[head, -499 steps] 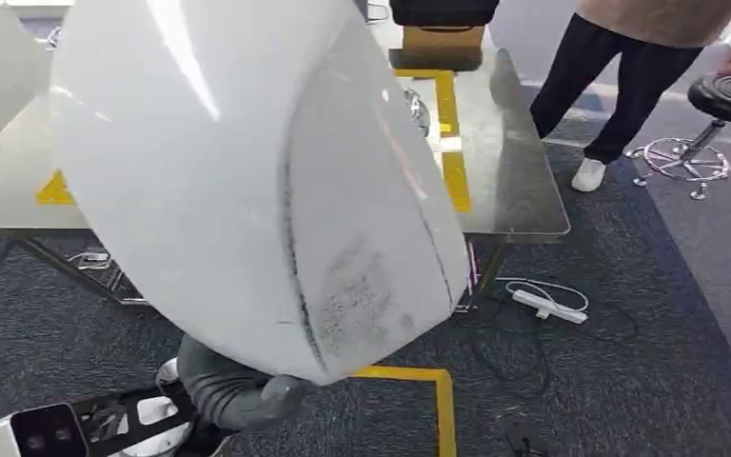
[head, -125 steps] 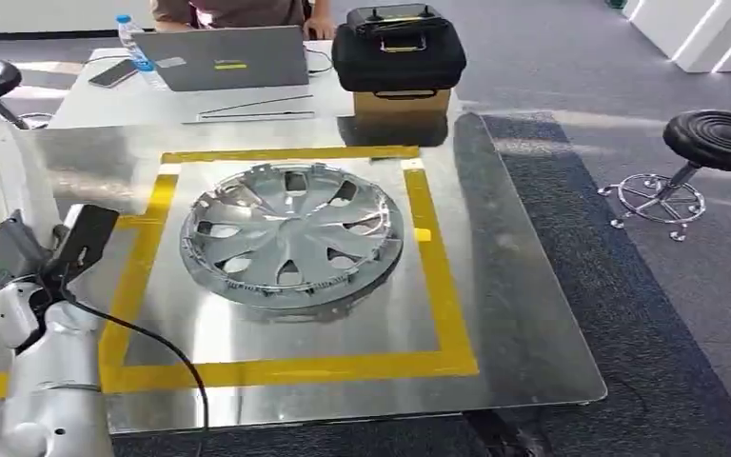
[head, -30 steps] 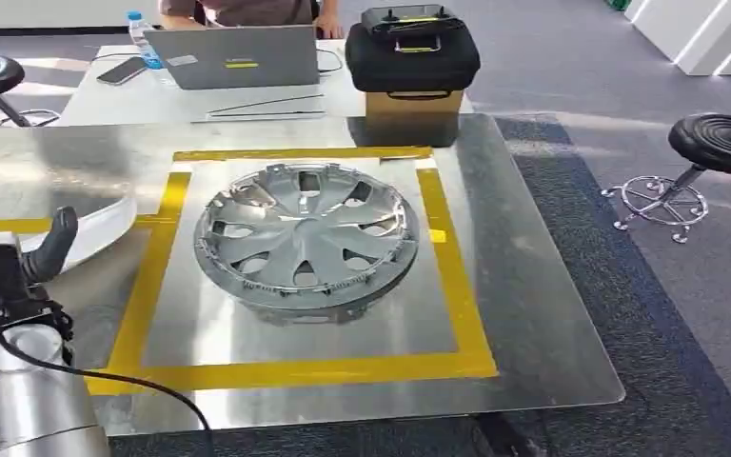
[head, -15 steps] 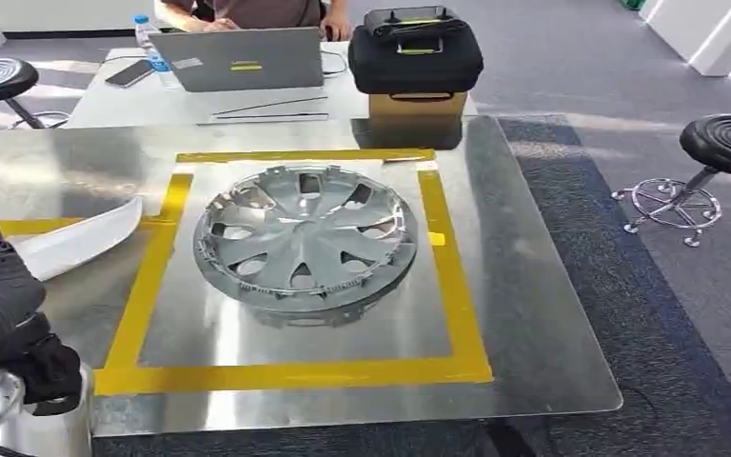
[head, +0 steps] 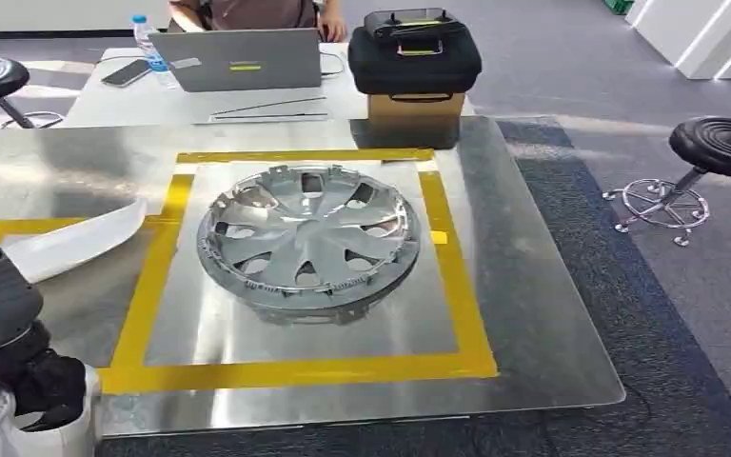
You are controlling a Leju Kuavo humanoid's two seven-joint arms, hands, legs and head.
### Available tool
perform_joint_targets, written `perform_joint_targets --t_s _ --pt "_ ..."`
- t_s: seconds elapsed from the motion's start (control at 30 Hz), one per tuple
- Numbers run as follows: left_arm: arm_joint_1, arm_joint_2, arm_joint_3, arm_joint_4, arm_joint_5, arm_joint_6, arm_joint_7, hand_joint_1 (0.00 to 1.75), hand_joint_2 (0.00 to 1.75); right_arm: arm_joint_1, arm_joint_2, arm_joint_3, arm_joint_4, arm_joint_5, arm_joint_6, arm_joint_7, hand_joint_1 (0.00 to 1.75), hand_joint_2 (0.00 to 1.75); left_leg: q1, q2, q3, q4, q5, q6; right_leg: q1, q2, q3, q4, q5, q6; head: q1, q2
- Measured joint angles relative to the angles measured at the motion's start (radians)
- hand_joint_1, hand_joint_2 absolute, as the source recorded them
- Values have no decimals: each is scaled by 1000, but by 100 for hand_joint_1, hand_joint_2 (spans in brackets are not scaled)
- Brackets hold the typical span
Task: Take the parts from the cabinet and place them on the table.
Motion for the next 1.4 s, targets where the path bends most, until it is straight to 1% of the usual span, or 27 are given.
perform_joint_targets --t_s 0.07,0.17,0.2,0.23,0.27,0.33,0.37,0.4,0.5,0.57,0.67,0.7,0.73,0.77,0.8,0.87,0.9,1.0,1.07,1.1,1.17,1.2,1.23,1.27,1.3,1.37,1.4 --pt "1 0 -8 -8 7 -7 0 0 0 -1 0 -7 0 1 -1 0 0 0 6 1 2 -4 5 10 -1 -2 -17 33 -30 11 4 0" --pt "7 0 -11 -14 32 -22 0 0 0 -1 0 -13 1 2 -2 0 0 0 3 3 -1 -3 5 17 -2 -3 -125 272 -143 18 11 0" --pt "12 0 -13 -15 37 -29 0 0 0 0 0 -15 2 2 -3 0 0 0 2 3 0 -3 5 18 -2 -3 -149 323 -156 19 9 0" --pt "18 0 -15 -16 42 -34 0 0 0 2 0 -15 2 3 -3 0 0 0 2 3 0 -3 5 18 -2 -3 -148 320 -144 18 10 0" --pt "23 0 -16 -19 43 -39 0 0 0 1 0 -16 2 3 -5 0 0 0 2 1 1 -3 5 18 -2 -3 -124 272 -111 15 10 0" --pt "23 0 -20 -23 47 -40 0 0 0 -1 0 -16 2 4 -6 0 0 0 2 0 4 -3 4 16 -2 -3 -32 96 -30 9 10 0" --pt "23 0 -24 -26 49 -41 0 0 0 -2 0 -16 2 5 -8 0 0 0 1 0 5 -3 3 11 -3 -3 8 17 -20 7 11 0" --pt "24 0 -26 -29 49 -41 0 0 0 -5 0 -16 3 5 -8 0 0 0 -6 -2 2 0 1 5 0 -1 16 8 -23 1 10 0" --pt "23 0 -31 -31 49 -43 0 0 0 -3 0 -16 3 5 -10 0 0 0 -1 -2 3 -8 8 -12 6 1 10 11 -20 -15 9 0" --pt "24 0 -31 -37 49 -43 0 0 0 -2 2 -17 3 5 -11 0 0 0 -1 0 -4 9 -12 -24 -2 -1 12 1 -11 -29 8 0" --pt "25 2 -31 -39 50 -43 0 0 0 -3 2 -17 3 5 -12 0 0 0 0 1 -104 220 -126 -32 -3 -3 9 1 -11 -37 2 0" --pt "26 3 -31 -39 50 -43 0 0 0 -2 2 -17 3 5 -12 0 0 0 0 1 -137 287 -147 -33 -2 -4 8 1 -11 -37 1 0" --pt "27 3 -31 -39 50 -43 0 0 0 -2 2 -18 3 5 -12 0 0 0 0 1 -146 302 -139 -33 -2 -5 8 1 -11 -37 2 0" --pt "27 3 -31 -39 52 -45 0 0 0 -2 2 -18 3 5 -13 0 0 0 0 1 -132 273 -110 -32 -2 -5 8 1 -11 -37 1 0" --pt "27 3 -31 -39 57 -54 0 0 0 -2 2 -18 3 7 -16 -1 0 0 0 1 -98 204 -66 -30 -3 -4 9 1 -11 -36 0 0" --pt "27 3 -36 -39 66 -72 0 0 0 -2 3 -18 3 14 -24 -10 0 0 0 4 -8 35 5 -26 -4 -2 11 2 -11 -30 0 0" --pt "27 3 -43 -39 73 -84 0 0 0 -3 3 -18 3 18 -26 -15 0 0 -1 4 12 -11 -4 -24 6 -1 6 10 -14 -22 -3 0" --pt "50 3 -80 -36 81 -118 6 0 0 -2 3 -18 3 29 -33 -24 0 0 -5 1 5 -6 -1 -3 2 0 8 -4 -6 -6 1 0" --pt "48 3 -108 -32 86 -144 14 0 0 -2 3 -18 3 37 -33 -26 0 0 2 2 7 -12 6 11 2 -1 2 8 -18 5 1 0" --pt "47 3 -129 -27 92 -158 19 0 0 -3 3 -17 3 40 -33 -26 0 0 3 2 7 -12 6 16 2 -3 -18 53 -49 12 9 0" --pt "43 6 -165 -14 84 -162 27 0 0 -4 3 -15 3 45 -33 -26 0 0 2 3 5 -12 7 19 1 -3 -94 218 -127 18 10 0" --pt "39 6 -185 -6 76 -161 28 0 0 -2 3 -14 3 47 -33 -27 0 0 1 3 5 -12 6 20 1 -3 -130 292 -153 19 11 0" --pt "36 8 -198 0 70 -161 28 0 0 0 3 -14 3 48 -34 -27 0 0 1 3 6 -12 6 20 0 -3 -147 322 -154 20 11 0" --pt "32 9 -213 5 66 -159 28 0 0 0 3 -14 3 50 -34 -28 0 0 1 3 7 -12 6 20 0 -3 -139 302 -130 19 11 0" --pt "29 11 -224 8 59 -155 26 0 0 -1 3 -13 3 53 -34 -29 0 0 1 2 8 -12 6 19 0 -3 -108 236 -90 18 11 0" --pt "24 14 -251 11 51 -149 21 0 0 -2 3 -13 3 56 -34 -31 0 0 3 1 12 -11 3 14 -3 -4 -13 50 -7 16 11 0" --pt "22 14 -264 11 52 -148 21 0 0 -4 3 -12 3 56 -34 -32 0 0 -5 1 11 -8 2 7 -1 -3 11 3 -17 14 11 0"
